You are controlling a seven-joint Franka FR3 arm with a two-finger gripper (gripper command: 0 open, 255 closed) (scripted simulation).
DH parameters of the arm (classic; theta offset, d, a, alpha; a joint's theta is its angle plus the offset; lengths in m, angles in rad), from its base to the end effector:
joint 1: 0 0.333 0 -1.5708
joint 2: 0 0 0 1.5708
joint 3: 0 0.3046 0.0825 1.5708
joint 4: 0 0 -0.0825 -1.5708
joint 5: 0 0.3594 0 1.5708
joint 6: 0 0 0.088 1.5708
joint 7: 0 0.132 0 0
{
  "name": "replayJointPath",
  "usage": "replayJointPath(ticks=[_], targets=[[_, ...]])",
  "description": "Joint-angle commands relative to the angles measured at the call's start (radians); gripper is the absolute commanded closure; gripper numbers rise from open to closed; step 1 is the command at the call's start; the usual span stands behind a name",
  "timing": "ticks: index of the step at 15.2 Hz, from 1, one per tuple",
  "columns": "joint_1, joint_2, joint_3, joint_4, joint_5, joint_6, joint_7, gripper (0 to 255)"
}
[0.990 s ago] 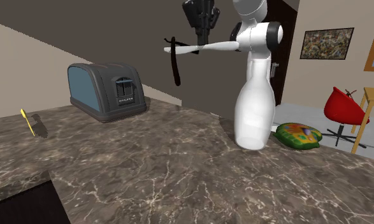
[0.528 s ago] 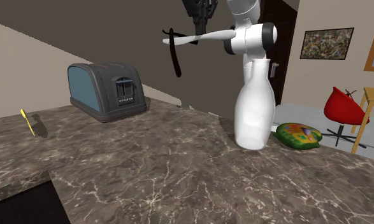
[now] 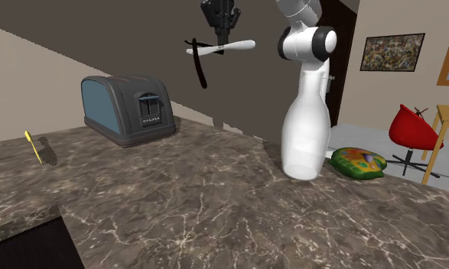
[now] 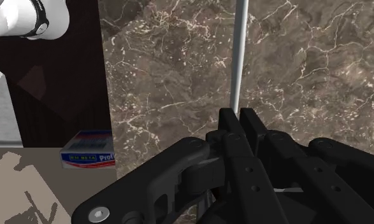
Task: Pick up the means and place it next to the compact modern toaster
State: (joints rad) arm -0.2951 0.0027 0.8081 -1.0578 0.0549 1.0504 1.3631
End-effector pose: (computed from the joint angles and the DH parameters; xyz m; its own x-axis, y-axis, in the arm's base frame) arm 0.3820 0.2242 0.7526 0.6792 -0.7322 -0.0505 -0.7332 -0.6800 -0.0019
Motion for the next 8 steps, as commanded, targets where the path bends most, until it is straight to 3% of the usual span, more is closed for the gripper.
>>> replayJointPath(ticks=[1, 8], targets=[[-0.037, -0.017, -0.036, -0.011, 0.015, -0.003, -0.070, 255], [-0.134, -0.023, -0.142, -0.015, 0.014, -0.015, -0.274, 255]])
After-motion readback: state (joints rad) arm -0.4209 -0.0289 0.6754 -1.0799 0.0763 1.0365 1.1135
